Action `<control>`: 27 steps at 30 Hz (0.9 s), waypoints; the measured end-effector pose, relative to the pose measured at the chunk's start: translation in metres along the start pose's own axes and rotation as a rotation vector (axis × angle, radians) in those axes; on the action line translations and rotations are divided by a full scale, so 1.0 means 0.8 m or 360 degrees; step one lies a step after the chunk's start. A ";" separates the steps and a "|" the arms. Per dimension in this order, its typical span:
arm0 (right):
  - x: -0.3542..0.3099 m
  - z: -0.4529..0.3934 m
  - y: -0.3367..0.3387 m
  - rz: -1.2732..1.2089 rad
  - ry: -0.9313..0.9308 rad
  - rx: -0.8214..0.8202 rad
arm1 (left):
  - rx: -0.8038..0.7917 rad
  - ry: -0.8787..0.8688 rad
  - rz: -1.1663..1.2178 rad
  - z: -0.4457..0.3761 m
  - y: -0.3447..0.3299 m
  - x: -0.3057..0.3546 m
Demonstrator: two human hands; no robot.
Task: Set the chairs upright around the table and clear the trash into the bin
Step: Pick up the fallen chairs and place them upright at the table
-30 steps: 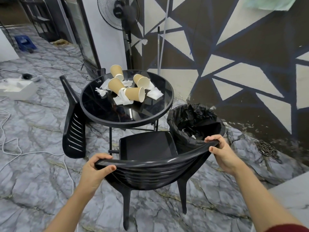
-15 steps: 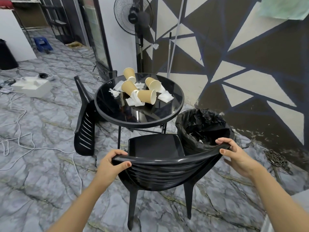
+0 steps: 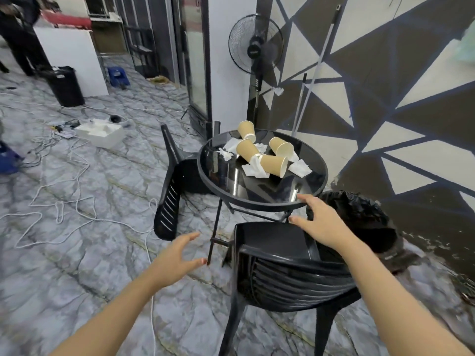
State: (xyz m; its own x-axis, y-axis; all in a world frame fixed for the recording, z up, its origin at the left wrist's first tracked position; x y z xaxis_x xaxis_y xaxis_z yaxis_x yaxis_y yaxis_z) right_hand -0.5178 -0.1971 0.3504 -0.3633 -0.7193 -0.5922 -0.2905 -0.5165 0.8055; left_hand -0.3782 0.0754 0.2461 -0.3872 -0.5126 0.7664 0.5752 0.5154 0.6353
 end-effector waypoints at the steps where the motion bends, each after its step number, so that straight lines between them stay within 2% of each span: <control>1: -0.032 -0.008 -0.027 0.0020 0.0070 -0.0082 | 0.0018 0.0028 -0.0075 0.003 0.014 -0.012; 6: -0.158 -0.030 -0.175 0.0163 0.0324 -0.0526 | 0.0065 0.0182 -0.0344 0.027 0.079 -0.080; 12: -0.215 -0.024 -0.348 0.0464 0.0349 -0.0993 | -0.0003 0.0464 -0.0535 0.066 0.126 -0.175; 20: -0.274 -0.020 -0.461 0.0612 0.0422 -0.1209 | -0.0082 0.0714 -0.0606 0.110 0.175 -0.275; 27: -0.303 -0.050 -0.511 0.0702 0.0482 -0.1363 | -0.0156 0.0860 -0.0514 0.104 0.194 -0.319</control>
State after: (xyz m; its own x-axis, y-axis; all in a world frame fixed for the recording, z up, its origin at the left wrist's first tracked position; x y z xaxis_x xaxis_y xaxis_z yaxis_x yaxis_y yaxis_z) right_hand -0.2756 0.1696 0.1652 -0.0103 -0.9528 -0.3033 0.5923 -0.2502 0.7659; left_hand -0.2505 0.3433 0.1569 -0.1487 -0.9189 0.3654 0.5635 0.2248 0.7949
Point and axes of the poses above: each hand's wrist, its own z-axis away from the middle knuckle, its own y-axis out of the back of the hand, x = y × z, the point moved 7 cm from there along -z, towards the middle knuckle
